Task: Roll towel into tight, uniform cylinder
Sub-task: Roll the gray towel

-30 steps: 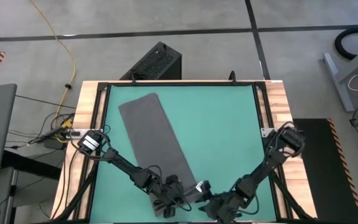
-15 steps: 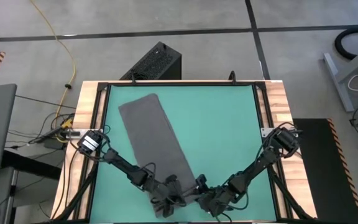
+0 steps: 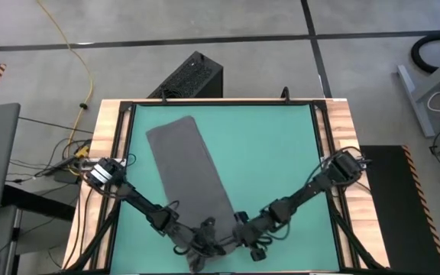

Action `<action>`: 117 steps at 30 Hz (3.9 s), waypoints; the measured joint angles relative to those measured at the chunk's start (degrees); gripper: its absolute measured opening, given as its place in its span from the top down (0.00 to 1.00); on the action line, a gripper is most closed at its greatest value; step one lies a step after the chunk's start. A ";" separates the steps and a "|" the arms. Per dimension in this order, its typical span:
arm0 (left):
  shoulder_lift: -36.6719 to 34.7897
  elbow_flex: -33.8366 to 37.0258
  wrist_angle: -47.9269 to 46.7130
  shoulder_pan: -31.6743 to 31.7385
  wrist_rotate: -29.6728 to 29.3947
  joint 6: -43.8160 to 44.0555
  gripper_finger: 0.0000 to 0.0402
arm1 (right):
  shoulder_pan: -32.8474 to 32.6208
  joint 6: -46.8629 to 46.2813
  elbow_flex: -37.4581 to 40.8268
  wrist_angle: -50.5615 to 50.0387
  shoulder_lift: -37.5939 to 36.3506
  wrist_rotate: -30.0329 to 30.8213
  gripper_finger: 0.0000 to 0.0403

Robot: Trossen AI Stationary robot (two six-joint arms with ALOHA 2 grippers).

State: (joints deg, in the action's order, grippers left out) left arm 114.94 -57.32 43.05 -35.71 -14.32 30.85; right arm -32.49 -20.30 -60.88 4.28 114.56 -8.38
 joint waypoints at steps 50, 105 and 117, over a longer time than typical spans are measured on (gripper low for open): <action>5.07 -7.08 -25.40 1.38 6.46 -0.93 1.00 | 9.39 -15.44 0.20 -2.50 0.07 -16.85 0.79; 5.03 -6.99 -30.75 6.78 12.64 1.94 1.00 | -8.72 24.20 0.20 -11.46 -7.62 29.54 0.44; 4.47 -6.82 -28.71 7.09 16.22 -0.24 1.00 | -6.34 22.61 -0.09 -7.37 0.28 30.57 0.48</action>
State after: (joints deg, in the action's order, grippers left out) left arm 119.41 -64.14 14.34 -28.62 1.90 30.61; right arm -38.83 2.31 -60.98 -3.09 114.84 22.19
